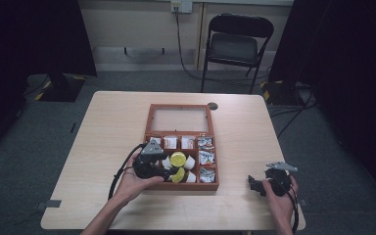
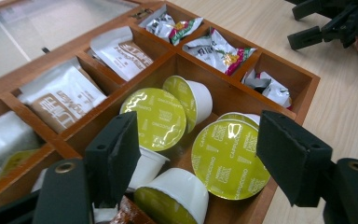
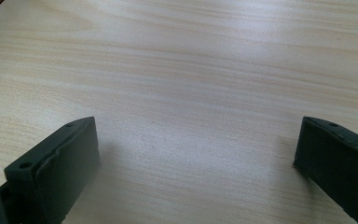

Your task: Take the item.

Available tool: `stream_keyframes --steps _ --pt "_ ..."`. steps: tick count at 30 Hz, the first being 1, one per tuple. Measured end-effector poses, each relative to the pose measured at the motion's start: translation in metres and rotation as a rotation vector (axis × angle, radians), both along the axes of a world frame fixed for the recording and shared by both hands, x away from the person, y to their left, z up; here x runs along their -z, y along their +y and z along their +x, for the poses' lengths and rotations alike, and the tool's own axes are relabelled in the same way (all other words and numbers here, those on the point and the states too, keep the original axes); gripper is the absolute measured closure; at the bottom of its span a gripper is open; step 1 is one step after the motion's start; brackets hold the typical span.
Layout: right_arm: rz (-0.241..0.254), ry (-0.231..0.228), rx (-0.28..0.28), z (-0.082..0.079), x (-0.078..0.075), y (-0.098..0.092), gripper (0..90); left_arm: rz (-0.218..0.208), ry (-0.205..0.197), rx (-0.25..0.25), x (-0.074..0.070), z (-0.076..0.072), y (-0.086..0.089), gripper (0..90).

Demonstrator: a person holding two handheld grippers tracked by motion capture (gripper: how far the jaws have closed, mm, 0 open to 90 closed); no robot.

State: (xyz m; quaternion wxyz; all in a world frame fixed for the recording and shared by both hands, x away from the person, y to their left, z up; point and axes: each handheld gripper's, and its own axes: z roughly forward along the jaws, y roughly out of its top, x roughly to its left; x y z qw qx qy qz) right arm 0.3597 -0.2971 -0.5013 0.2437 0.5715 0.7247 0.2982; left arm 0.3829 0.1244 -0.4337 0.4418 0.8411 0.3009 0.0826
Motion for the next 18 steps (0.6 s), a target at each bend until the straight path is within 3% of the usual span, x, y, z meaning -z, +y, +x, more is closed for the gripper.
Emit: stream_keyframes --steps 1,10,15,18 --pt "0.001 0.000 -0.001 0.000 0.000 0.000 0.0 0.026 0.000 0.009 0.003 0.001 -0.004 29.2" --pt "0.001 0.000 -0.001 0.000 0.000 0.000 0.0 0.025 0.047 0.043 0.011 0.004 -0.013 25.9" --pt "0.000 0.000 -0.001 0.000 0.000 0.000 0.0 -0.005 0.086 0.047 0.016 0.007 -0.015 26.7" --pt "0.001 0.000 -0.001 0.000 0.000 0.000 0.0 0.007 0.089 0.049 0.018 0.008 -0.017 27.1"
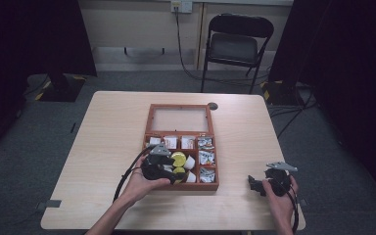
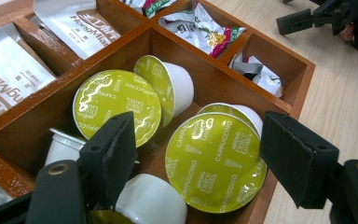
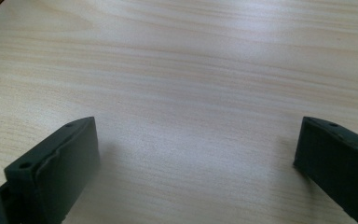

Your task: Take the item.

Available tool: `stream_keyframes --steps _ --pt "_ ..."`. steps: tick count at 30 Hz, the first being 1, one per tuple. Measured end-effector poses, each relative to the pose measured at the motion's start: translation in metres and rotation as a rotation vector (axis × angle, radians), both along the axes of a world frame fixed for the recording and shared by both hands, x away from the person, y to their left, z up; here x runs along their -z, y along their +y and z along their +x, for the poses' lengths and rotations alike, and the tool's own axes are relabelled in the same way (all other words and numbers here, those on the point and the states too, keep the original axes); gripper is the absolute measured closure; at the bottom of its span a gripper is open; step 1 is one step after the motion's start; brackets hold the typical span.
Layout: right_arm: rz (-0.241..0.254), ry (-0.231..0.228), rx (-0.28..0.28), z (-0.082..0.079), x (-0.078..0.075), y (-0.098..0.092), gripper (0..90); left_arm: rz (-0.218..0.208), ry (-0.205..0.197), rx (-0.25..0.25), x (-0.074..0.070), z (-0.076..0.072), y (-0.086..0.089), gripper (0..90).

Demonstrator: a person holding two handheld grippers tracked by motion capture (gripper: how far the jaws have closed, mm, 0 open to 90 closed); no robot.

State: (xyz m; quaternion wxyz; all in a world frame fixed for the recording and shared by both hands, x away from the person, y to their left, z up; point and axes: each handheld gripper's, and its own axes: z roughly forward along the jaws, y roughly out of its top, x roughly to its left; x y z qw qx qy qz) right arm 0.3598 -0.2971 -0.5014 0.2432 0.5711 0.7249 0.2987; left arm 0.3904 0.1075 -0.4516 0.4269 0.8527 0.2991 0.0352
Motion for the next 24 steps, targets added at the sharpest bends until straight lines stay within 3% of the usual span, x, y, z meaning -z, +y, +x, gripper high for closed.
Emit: stream_keyframes --steps 10,24 --pt "0.000 0.000 0.000 0.0000 0.0000 0.0000 0.0 0.003 0.006 0.011 0.0029 -0.0007 -0.0041 25.2" --pt "0.000 0.000 0.000 0.0000 0.0000 0.0000 0.0 0.046 0.036 0.007 0.0068 -0.0011 -0.0088 28.8"
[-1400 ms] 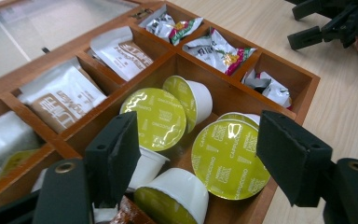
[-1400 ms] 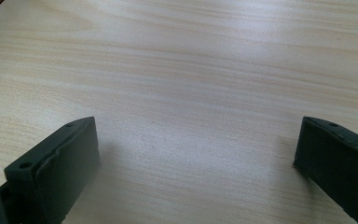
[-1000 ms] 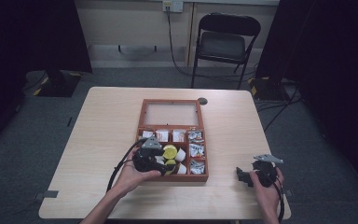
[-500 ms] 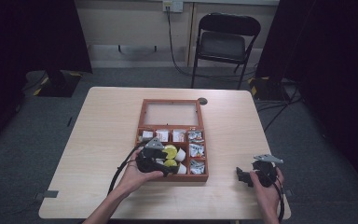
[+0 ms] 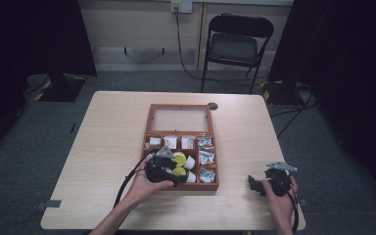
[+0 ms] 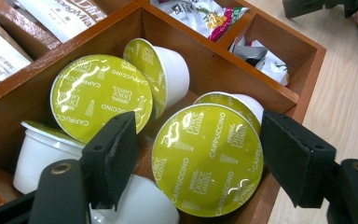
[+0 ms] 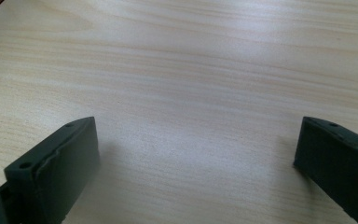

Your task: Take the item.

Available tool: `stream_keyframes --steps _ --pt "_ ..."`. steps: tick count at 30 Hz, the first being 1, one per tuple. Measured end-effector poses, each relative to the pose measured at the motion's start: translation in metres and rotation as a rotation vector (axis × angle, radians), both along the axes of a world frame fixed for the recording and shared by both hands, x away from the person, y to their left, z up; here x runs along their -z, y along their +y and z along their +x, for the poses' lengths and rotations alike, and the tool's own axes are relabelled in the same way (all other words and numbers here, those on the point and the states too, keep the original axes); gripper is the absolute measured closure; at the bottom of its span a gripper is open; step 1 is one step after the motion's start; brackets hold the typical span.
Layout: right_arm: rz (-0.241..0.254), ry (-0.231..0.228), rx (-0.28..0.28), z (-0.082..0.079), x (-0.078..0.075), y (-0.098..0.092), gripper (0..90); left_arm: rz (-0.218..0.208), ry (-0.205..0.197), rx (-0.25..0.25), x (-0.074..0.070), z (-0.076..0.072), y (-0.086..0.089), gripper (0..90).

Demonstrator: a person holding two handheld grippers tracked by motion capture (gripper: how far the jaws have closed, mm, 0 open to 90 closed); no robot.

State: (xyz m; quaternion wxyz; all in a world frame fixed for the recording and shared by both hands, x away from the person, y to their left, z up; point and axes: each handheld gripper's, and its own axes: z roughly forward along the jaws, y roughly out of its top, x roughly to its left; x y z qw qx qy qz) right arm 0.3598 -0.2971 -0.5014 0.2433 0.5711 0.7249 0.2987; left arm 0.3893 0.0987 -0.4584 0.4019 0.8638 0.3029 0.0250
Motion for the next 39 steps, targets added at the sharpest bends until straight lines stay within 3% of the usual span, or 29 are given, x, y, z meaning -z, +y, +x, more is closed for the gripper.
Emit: stream_keyframes --steps 4,8,26,31,39 --pt "0.000 0.000 0.000 0.0000 0.0000 0.0000 0.0 -0.009 0.016 -0.010 0.0018 0.0012 -0.0002 29.6" --pt "0.000 0.000 0.001 0.0000 0.0000 0.0000 0.0 0.016 0.006 -0.014 0.0045 0.0007 -0.0015 36.8" --pt "0.000 0.000 0.000 0.0000 0.0000 0.0000 0.0 0.026 0.011 -0.016 0.0026 0.0010 -0.0010 37.1" --pt "-0.001 0.000 0.000 0.0000 0.0000 0.0000 0.0 -0.007 0.002 -0.033 -0.0010 0.0015 0.0016 37.2" --pt "0.000 0.000 0.000 0.0000 0.0000 0.0000 0.0 -0.015 -0.001 -0.031 -0.0046 0.0014 0.0030 37.3"
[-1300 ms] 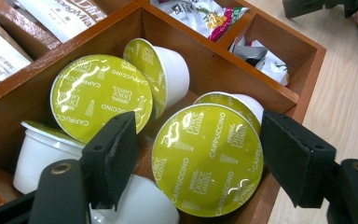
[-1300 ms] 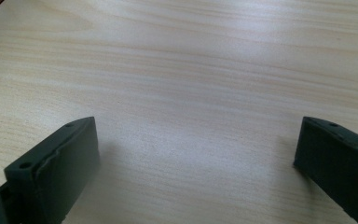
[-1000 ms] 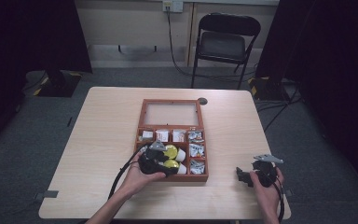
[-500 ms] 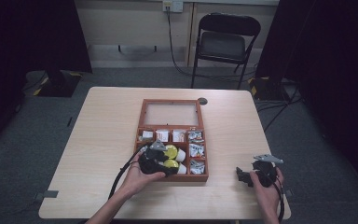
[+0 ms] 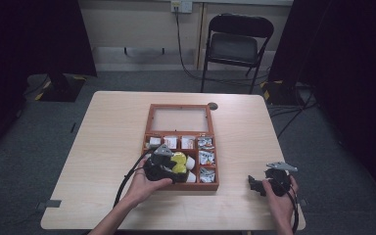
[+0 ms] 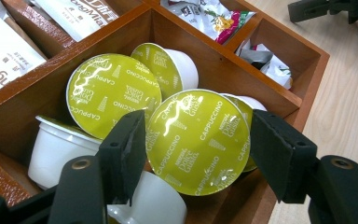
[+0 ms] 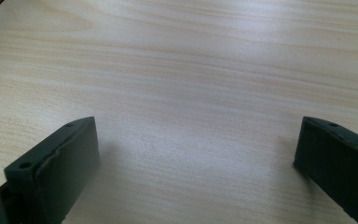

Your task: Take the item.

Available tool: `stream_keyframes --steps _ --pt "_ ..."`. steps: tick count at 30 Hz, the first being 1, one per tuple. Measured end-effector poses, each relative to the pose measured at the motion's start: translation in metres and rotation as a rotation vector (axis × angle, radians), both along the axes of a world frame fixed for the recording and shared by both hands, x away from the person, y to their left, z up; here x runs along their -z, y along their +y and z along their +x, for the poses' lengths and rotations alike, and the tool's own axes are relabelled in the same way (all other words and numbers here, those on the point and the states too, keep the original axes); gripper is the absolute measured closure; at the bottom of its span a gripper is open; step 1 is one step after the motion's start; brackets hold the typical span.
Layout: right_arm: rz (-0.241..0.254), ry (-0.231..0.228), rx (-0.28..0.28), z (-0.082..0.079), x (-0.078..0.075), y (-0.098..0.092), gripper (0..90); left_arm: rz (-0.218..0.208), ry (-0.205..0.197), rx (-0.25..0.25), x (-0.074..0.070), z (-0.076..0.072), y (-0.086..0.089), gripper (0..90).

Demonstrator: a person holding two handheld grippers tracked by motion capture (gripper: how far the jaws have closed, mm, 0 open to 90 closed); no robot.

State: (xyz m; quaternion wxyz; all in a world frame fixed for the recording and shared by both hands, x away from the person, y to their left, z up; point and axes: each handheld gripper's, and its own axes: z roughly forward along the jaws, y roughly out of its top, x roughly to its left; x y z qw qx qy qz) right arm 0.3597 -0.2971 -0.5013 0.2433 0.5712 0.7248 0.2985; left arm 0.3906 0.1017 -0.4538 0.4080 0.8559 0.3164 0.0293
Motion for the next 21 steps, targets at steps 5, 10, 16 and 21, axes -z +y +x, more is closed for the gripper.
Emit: stream_keyframes --steps 5,10,16,21 --pt "0.000 0.000 0.000 0.0000 0.0000 0.0000 0.0 -0.005 -0.004 -0.002 -0.0014 0.0000 0.0017 37.4" --pt "0.000 0.000 0.000 0.0000 0.0000 0.0000 0.0 -0.019 -0.016 -0.001 -0.0046 0.0002 0.0045 37.5" --pt "0.000 0.000 0.000 0.0000 0.0000 0.0000 0.0 -0.028 -0.022 -0.010 -0.0071 0.0010 0.0083 37.4" --pt "0.000 0.000 0.000 0.0000 0.0000 0.0000 0.0 -0.045 -0.028 -0.016 -0.0086 0.0003 0.0095 37.5"
